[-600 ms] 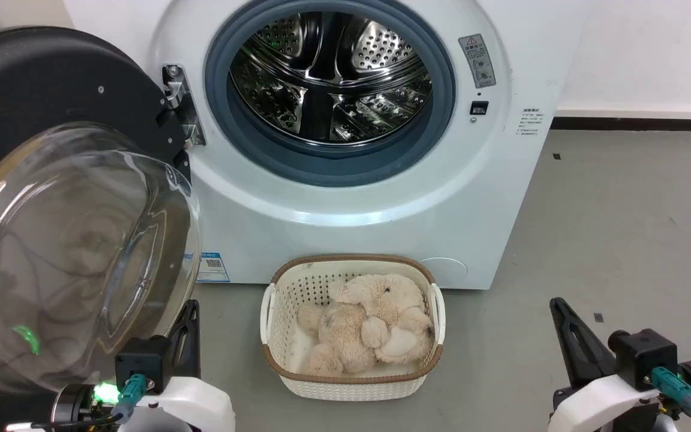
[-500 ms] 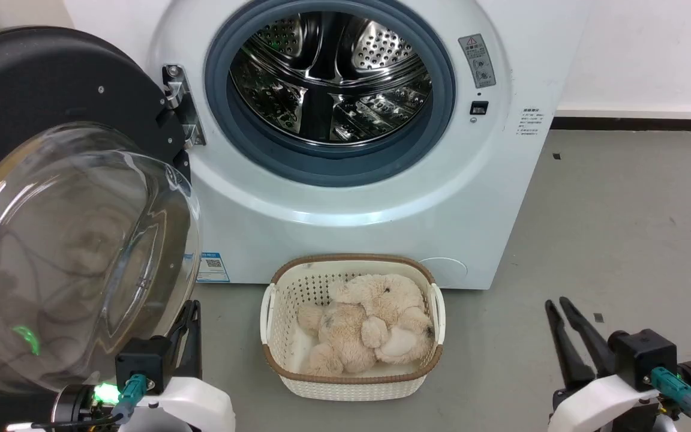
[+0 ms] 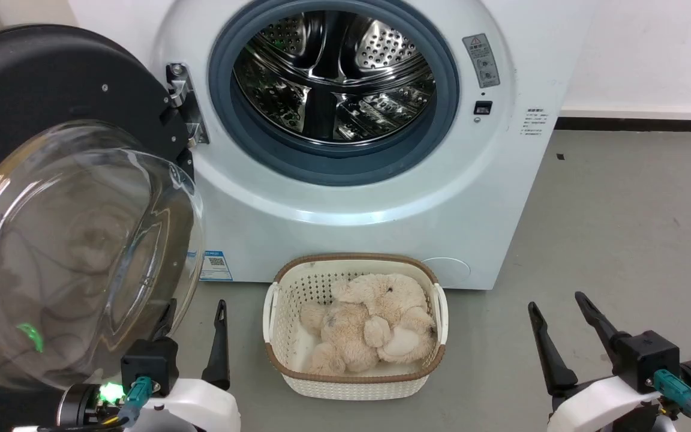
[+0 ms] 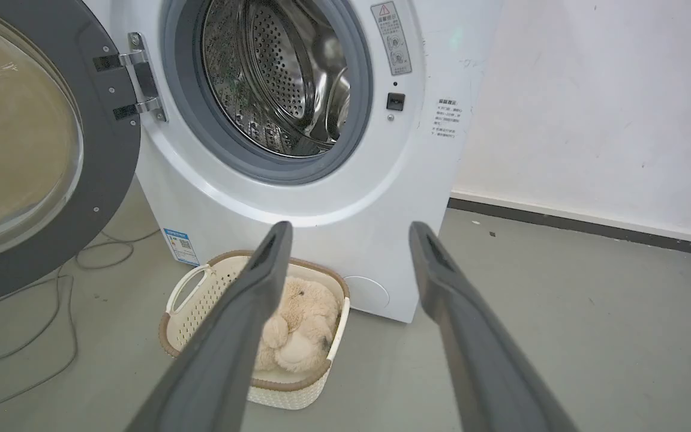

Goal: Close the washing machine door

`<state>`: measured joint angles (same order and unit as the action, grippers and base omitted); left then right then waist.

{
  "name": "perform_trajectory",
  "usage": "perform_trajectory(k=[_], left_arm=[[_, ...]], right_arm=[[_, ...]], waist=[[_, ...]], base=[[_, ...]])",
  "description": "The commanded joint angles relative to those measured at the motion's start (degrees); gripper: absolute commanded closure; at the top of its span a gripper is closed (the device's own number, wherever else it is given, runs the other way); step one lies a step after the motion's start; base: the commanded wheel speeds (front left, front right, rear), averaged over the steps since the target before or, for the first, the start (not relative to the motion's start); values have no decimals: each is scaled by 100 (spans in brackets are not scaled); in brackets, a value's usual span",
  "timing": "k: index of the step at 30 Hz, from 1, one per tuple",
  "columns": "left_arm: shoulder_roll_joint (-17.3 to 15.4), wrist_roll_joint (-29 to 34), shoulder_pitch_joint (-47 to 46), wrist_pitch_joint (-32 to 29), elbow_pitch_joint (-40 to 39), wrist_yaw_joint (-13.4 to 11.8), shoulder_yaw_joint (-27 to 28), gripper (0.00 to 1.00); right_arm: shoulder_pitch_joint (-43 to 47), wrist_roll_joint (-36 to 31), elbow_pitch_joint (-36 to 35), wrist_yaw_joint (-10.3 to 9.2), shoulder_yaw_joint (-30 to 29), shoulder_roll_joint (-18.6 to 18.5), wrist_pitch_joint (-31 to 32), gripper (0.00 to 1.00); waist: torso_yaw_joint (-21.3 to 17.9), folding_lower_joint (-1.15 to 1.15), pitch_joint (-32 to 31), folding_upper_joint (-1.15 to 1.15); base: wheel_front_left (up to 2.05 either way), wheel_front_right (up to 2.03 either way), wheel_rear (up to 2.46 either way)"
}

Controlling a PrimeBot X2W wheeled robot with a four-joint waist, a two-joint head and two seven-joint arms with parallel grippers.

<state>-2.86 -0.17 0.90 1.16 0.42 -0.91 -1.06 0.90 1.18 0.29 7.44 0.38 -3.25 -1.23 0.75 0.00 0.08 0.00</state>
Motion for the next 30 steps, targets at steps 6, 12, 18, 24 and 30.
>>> perform_trajectory(k=[6,12,18,24,30], left_arm=[[-4,-43,-16,125,12,-54,-45,0],[-6,-52,-13,196,9,-86,-83,0],[-10,-59,-6,268,6,-115,-120,0],[-12,-72,-6,340,0,-145,-156,0],[-13,-85,8,412,-1,-179,-186,0]], right_arm=[[48,100,3,1,36,-36,-118,0],[74,156,8,1,63,-54,-190,0],[97,214,28,1,95,-68,-261,0],[124,278,62,1,126,-87,-316,0],[156,339,77,2,164,-109,-377,0]], waist=[[107,0,-4,0],[247,0,-17,0],[418,0,-27,0],[617,0,-33,0],[837,0,-55,0]], base=[[0,0,0],[0,0,0],[0,0,0],[0,0,0],[0,0,0]])
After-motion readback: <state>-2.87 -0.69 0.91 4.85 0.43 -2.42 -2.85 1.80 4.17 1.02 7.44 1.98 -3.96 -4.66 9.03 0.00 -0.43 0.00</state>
